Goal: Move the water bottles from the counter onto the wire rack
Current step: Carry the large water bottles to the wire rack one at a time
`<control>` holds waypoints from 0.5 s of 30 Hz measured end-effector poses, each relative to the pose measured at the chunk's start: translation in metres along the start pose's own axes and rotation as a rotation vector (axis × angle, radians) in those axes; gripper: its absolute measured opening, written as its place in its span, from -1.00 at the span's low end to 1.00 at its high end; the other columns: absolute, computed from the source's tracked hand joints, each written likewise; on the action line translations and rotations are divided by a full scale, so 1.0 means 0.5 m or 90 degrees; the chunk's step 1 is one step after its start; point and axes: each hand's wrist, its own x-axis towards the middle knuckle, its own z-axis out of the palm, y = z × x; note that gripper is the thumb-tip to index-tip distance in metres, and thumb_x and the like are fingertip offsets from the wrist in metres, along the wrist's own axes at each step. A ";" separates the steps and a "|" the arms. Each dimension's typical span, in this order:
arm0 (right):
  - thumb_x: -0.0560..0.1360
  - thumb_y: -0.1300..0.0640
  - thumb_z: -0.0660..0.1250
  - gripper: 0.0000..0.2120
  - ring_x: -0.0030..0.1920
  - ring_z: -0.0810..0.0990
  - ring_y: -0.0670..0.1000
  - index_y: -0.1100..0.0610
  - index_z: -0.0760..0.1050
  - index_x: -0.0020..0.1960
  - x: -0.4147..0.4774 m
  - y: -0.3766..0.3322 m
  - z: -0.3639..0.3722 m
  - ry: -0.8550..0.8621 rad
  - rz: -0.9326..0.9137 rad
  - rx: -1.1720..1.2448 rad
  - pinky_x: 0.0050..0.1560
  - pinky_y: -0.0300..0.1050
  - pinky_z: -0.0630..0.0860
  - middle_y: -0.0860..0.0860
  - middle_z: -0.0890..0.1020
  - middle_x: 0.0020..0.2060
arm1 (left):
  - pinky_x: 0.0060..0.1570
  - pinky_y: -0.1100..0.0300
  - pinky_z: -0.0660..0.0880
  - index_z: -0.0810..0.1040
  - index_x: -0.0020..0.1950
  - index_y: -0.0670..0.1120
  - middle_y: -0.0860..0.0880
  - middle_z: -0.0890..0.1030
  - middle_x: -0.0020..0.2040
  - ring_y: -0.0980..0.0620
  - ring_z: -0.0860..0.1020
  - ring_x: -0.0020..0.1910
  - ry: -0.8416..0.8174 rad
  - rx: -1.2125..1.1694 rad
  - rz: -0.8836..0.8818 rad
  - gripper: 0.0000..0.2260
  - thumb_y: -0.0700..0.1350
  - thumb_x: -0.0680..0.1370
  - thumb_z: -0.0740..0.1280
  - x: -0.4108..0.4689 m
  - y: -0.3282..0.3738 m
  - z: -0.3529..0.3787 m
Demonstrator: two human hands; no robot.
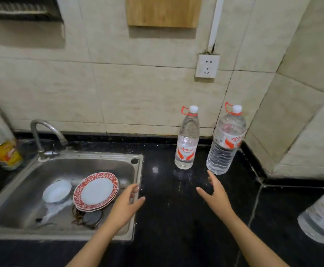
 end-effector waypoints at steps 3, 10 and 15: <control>0.44 0.07 0.40 -0.29 0.44 0.24 0.05 0.06 0.12 0.48 0.055 0.035 0.005 -0.019 0.026 0.010 0.43 0.04 0.24 0.05 0.28 0.44 | 0.11 0.26 0.32 0.38 0.21 -0.07 -0.05 0.47 0.12 0.01 0.44 0.16 -0.015 -0.021 -0.055 -0.66 -0.26 0.49 0.36 0.043 -0.021 0.050; 0.43 0.11 0.42 -0.27 0.41 0.28 0.03 0.06 0.12 0.48 0.128 0.100 0.034 -0.049 0.096 0.053 0.41 -0.02 0.27 0.03 0.27 0.44 | -0.04 0.35 0.32 0.36 0.18 -0.04 -0.08 0.45 0.08 0.05 0.42 0.02 -0.063 0.003 -0.125 -0.67 -0.25 0.48 0.37 0.134 -0.060 0.096; 0.41 0.15 0.44 -0.22 0.41 0.29 0.03 0.07 0.09 0.49 0.199 0.084 0.043 -0.039 0.112 0.097 0.38 -0.08 0.26 0.09 0.29 0.43 | 0.04 0.29 0.34 0.35 0.33 -0.15 -0.05 0.44 0.11 -0.01 0.45 0.09 -0.094 0.042 -0.127 -0.55 -0.21 0.48 0.38 0.229 -0.053 0.099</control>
